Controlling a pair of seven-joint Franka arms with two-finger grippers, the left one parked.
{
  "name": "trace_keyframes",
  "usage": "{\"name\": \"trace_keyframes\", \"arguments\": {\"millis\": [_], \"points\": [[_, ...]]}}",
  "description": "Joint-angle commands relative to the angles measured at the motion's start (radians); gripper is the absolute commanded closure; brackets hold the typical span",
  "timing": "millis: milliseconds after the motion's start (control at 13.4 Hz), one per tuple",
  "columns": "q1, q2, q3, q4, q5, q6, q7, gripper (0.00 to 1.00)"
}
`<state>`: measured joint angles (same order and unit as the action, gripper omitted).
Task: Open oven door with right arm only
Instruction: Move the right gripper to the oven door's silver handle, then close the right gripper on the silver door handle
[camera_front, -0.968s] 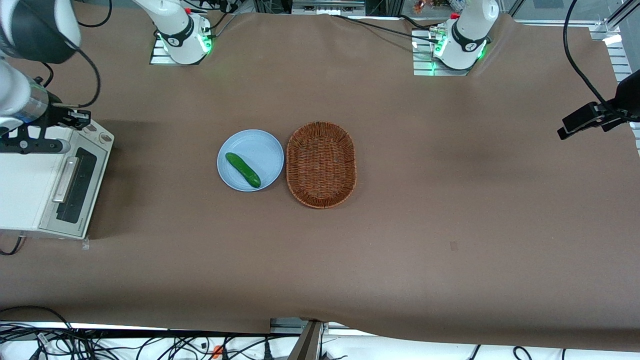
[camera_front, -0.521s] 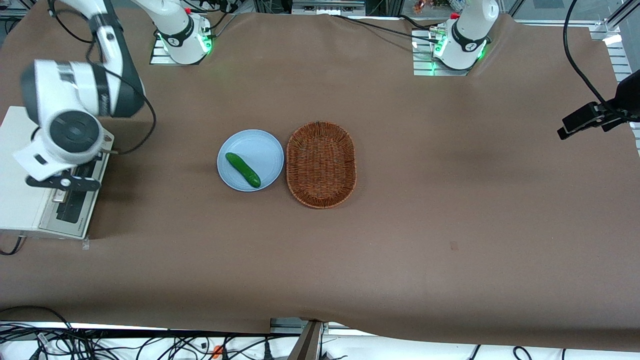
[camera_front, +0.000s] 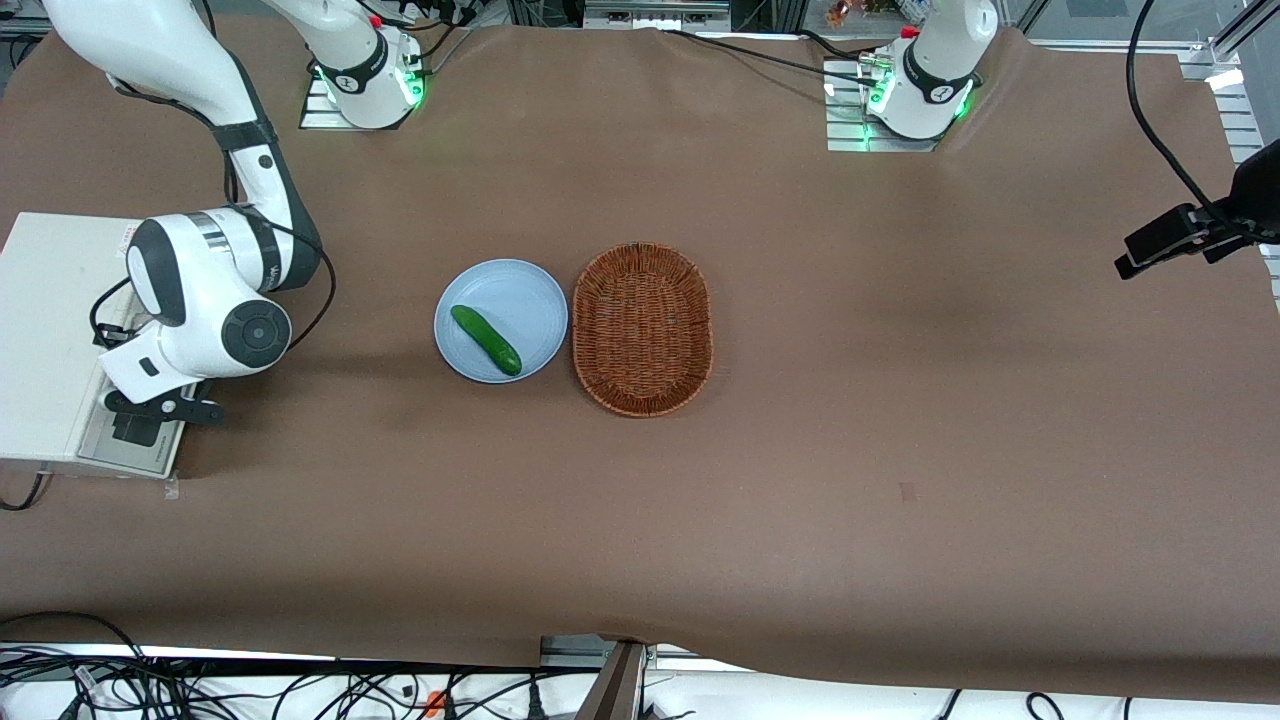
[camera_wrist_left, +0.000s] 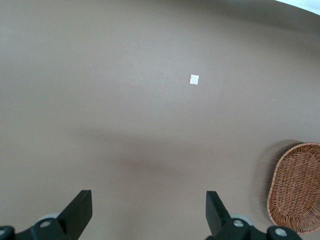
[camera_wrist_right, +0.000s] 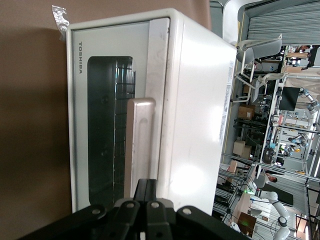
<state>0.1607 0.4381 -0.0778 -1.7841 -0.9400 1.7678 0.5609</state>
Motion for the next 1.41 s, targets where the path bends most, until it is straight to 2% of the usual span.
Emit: {"name": "trace_keyframes", "arguments": {"millis": [0,745,1043,1340], "points": [[-0.001,0.01,-0.017,-0.008,-0.023,0.036,0.03,1.0],[-0.007,0.037,-0.053,-0.012,-0.02,0.067,0.031,1.0],[0.002,0.036,-0.045,-0.035,-0.003,0.067,0.082,1.0],[0.005,0.033,-0.013,-0.032,0.108,0.065,0.109,1.0]]}}
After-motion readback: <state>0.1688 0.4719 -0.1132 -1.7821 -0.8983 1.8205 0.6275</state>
